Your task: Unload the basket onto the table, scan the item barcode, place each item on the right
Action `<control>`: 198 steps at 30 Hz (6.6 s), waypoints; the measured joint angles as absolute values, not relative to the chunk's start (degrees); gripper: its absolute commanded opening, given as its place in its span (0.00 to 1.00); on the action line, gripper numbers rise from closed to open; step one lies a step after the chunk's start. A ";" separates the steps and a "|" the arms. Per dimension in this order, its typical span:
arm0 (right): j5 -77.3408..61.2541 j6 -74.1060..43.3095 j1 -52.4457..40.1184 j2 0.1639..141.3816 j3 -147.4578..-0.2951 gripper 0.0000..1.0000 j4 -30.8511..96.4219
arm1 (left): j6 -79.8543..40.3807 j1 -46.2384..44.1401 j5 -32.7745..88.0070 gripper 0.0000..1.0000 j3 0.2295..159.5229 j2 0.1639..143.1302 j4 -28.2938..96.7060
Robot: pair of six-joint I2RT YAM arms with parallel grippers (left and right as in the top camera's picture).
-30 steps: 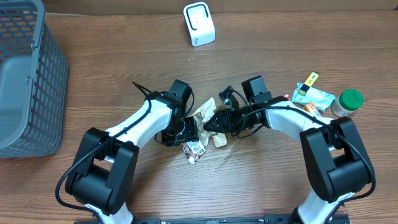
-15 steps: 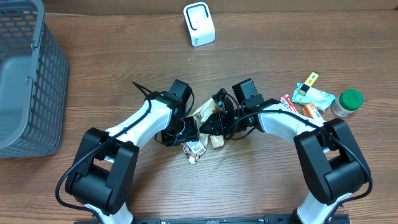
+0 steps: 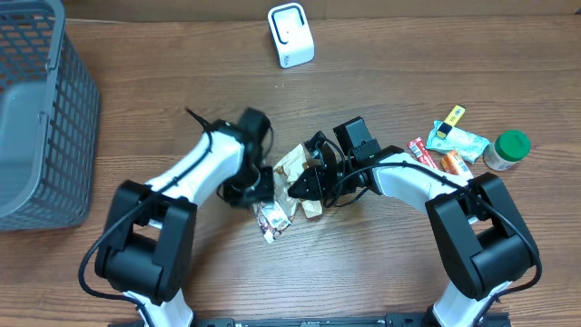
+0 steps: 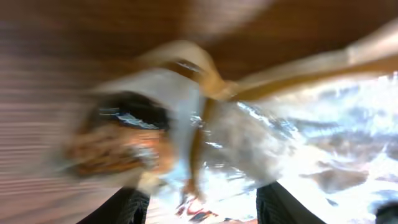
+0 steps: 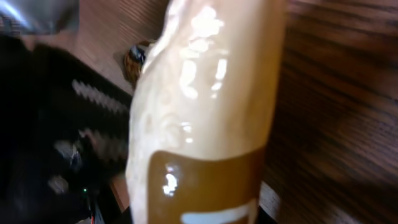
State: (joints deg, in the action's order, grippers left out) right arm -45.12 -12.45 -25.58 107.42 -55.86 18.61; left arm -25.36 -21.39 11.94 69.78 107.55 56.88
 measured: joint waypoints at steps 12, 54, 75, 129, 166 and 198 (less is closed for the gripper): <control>-45.23 -12.40 -25.61 107.42 -55.86 0.04 17.52 | -20.18 -4.86 -0.67 0.73 83.07 107.77 62.39; 4.75 11.86 -25.36 121.62 -118.93 0.04 9.50 | -6.68 4.97 0.60 1.00 83.24 107.77 48.10; 15.49 32.71 -25.28 139.48 -118.78 0.04 -1.04 | -5.96 4.97 0.67 1.00 83.24 107.79 48.12; 11.70 -2.96 -16.93 106.98 -118.02 0.05 93.76 | -5.96 4.97 0.82 1.00 83.26 107.79 48.10; 11.33 -7.49 -7.51 109.91 -105.43 1.00 76.71 | -5.96 4.97 0.84 1.00 83.26 107.79 48.10; 11.33 -7.49 -7.60 109.93 -105.41 1.00 76.55 | -5.96 4.97 0.84 1.00 83.26 107.79 48.10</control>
State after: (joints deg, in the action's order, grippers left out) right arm 11.33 -7.49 -7.60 109.93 -105.41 76.55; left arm -5.96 4.97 0.84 83.26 107.79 48.10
